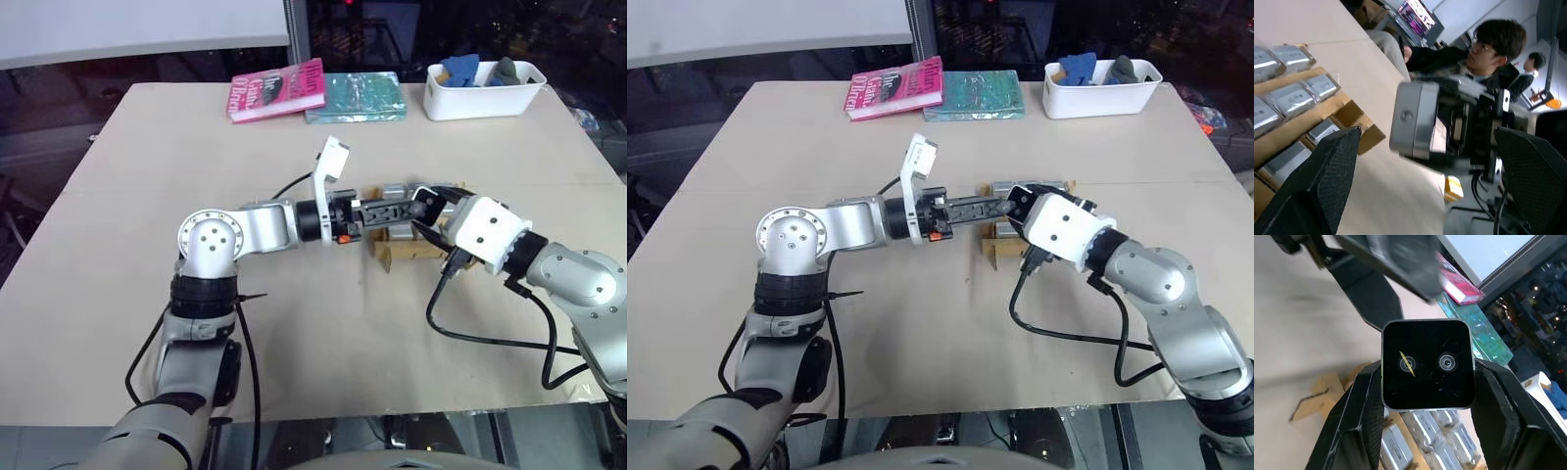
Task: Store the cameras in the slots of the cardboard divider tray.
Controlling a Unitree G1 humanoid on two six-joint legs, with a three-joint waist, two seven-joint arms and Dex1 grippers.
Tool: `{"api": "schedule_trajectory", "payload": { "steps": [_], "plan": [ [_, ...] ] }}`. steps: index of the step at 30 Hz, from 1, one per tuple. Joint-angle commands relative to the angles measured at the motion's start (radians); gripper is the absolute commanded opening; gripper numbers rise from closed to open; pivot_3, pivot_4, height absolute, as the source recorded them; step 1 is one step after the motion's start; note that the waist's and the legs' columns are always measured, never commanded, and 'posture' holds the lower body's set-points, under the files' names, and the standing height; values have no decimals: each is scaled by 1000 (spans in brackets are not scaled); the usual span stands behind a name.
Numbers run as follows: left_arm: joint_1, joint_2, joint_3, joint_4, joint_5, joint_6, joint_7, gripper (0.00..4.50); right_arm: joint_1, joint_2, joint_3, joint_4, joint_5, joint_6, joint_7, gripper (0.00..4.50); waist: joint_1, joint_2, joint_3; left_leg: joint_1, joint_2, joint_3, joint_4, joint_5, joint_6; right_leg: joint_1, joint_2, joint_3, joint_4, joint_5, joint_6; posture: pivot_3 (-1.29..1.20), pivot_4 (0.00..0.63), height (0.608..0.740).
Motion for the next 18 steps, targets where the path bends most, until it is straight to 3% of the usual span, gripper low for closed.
{"api": "schedule_trajectory", "payload": {
  "steps": [1,11,18],
  "plan": [
    [-24,-12,38,-13,-23,1,17,4500,-24,12,-14,-45,-24,0,-14,1956,1,0,0,0,0,0,0,0,-1,0,0,0,0,0,0,0,150,740],
    [-12,6,55,-34,-20,12,-3,4500,-6,20,-54,-54,-17,62,-7,1956,1,0,0,0,0,-1,0,1,-2,0,0,-1,1,0,0,0,150,740],
    [49,68,61,-110,31,-44,-83,4500,56,-27,-124,113,-54,-40,-6,1956,3,0,0,1,0,-1,0,1,-2,1,0,-1,1,0,0,0,150,740]
  ]
}}
